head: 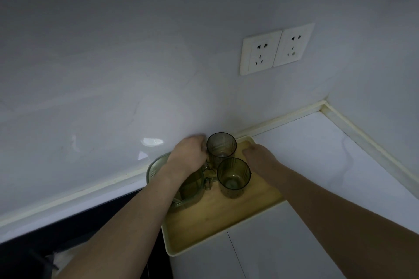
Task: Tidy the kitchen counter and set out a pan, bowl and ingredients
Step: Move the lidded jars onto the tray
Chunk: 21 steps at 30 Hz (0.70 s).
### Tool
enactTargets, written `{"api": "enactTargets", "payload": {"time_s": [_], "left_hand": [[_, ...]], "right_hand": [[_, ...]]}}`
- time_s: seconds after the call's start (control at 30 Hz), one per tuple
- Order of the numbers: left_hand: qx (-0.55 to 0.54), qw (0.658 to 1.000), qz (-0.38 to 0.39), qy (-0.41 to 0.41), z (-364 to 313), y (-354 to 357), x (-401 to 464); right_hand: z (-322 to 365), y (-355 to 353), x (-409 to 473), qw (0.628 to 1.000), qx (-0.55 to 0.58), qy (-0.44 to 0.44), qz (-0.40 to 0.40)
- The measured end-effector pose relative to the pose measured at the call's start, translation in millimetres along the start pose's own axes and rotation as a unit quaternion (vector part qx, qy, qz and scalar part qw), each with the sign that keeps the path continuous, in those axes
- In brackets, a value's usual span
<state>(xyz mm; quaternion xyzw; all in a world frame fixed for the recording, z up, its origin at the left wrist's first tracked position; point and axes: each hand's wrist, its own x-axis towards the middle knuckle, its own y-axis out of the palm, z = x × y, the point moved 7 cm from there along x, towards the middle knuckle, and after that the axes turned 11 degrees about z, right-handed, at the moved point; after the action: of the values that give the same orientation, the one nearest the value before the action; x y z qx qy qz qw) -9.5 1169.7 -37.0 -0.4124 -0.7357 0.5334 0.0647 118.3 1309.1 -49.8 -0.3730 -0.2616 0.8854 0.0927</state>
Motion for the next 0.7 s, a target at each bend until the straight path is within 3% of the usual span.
{"api": "enactTargets", "payload": {"time_s": [0.27,0.47,0.7], "left_hand": [[0.031,0.995,-0.086,0.028,-21.0,-20.6,-102.4],[0.053,0.985,-0.164,-0.003,-18.7,-53.0,-229.6],[0.080,0.964,-0.232,-0.098,23.2,-64.1,-407.5]], "right_hand": [[31.5,3.7,-94.5,0.992,-0.037,-0.106,-0.063],[72.4,35.8,-197.4,0.950,-0.159,-0.238,-0.122],[124.5,128.0,-307.4,0.904,-0.241,-0.350,-0.041]]}}
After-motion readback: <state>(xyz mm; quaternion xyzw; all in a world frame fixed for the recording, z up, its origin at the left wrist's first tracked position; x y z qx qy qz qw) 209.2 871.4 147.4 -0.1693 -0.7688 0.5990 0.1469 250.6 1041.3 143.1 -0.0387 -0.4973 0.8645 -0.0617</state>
